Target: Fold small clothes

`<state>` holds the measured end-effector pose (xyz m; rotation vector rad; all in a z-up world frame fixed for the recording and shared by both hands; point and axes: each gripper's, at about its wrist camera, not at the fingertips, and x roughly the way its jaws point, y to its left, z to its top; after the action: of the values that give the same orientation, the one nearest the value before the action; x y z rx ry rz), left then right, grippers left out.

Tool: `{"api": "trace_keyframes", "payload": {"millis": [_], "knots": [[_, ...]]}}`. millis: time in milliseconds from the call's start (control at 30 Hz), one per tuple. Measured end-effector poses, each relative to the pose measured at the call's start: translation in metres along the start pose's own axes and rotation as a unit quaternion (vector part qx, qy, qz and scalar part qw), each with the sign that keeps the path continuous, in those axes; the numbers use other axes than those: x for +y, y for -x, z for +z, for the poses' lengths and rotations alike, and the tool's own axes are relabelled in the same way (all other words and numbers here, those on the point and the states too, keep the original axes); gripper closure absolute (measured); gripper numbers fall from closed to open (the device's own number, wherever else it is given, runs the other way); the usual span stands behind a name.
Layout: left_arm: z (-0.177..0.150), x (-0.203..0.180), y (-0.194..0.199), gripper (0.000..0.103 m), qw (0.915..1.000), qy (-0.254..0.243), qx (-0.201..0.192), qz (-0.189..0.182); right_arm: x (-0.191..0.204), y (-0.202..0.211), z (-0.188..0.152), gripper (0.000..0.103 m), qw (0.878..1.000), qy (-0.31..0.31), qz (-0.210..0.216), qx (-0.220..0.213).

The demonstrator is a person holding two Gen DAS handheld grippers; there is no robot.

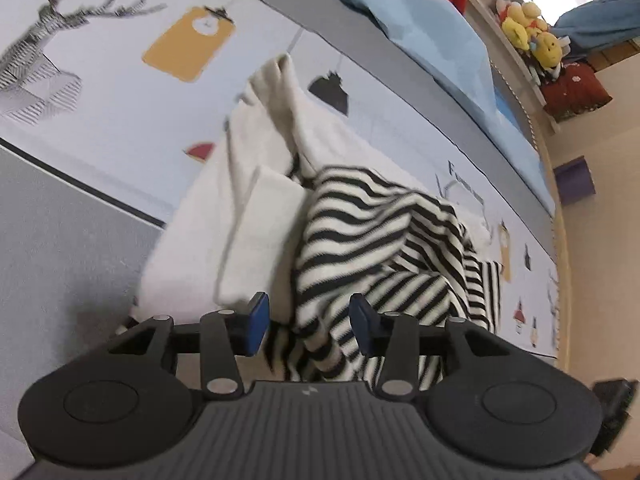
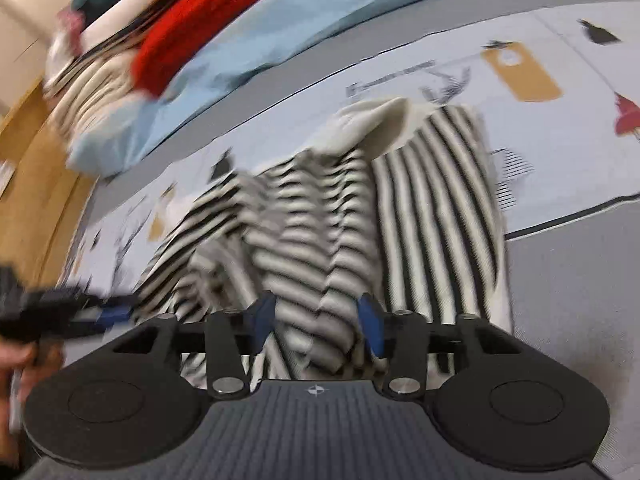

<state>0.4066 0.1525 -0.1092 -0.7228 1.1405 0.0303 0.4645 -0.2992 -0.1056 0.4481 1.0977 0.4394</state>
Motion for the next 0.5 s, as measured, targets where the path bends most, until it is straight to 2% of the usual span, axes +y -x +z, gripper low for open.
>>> {"api": "trace_keyframes", "payload": {"millis": [133, 167, 200, 233, 267, 300, 400, 467, 500], "knots": [[-0.006, -0.006, -0.021, 0.058, 0.9993, 0.009, 0.036, -0.002, -0.002, -0.031, 0.002, 0.053, 0.998, -0.033, -0.043, 0.030], [-0.007, -0.005, -0.026, 0.071, 0.9991, 0.016, 0.038, 0.001, -0.001, -0.040, 0.001, 0.055, 0.998, -0.035, -0.050, 0.036], [-0.006, -0.004, -0.029, 0.091, 0.9991, 0.025, 0.035, -0.002, 0.001, -0.043, -0.001, 0.066, 0.998, -0.033, -0.048, 0.037], [-0.004, -0.002, -0.029, 0.098, 0.9990, 0.036, 0.026, -0.012, 0.004, -0.045, 0.000, 0.076, 0.998, -0.032, -0.044, 0.033], [-0.002, -0.001, -0.025, 0.100, 0.9987, 0.044, 0.009, -0.026, 0.007, -0.045, 0.002, 0.096, 0.998, -0.033, -0.042, 0.024], [0.001, -0.002, -0.016, 0.101, 0.9979, 0.043, -0.020, -0.045, 0.009, -0.040, 0.004, 0.100, 0.999, -0.036, -0.035, 0.007], [0.008, -0.007, 0.018, 0.101, 0.9896, 0.020, -0.102, -0.099, 0.011, -0.018, 0.012, 0.101, 0.995, -0.073, 0.015, -0.074], [0.010, -0.004, 0.031, 0.101, 0.9860, 0.011, -0.120, -0.115, 0.007, 0.005, 0.014, 0.101, 0.986, -0.094, 0.050, -0.129], [0.011, -0.001, 0.032, 0.101, 0.9875, 0.010, -0.113, -0.109, 0.008, 0.011, 0.016, 0.101, 0.983, -0.095, 0.053, -0.145]]}}
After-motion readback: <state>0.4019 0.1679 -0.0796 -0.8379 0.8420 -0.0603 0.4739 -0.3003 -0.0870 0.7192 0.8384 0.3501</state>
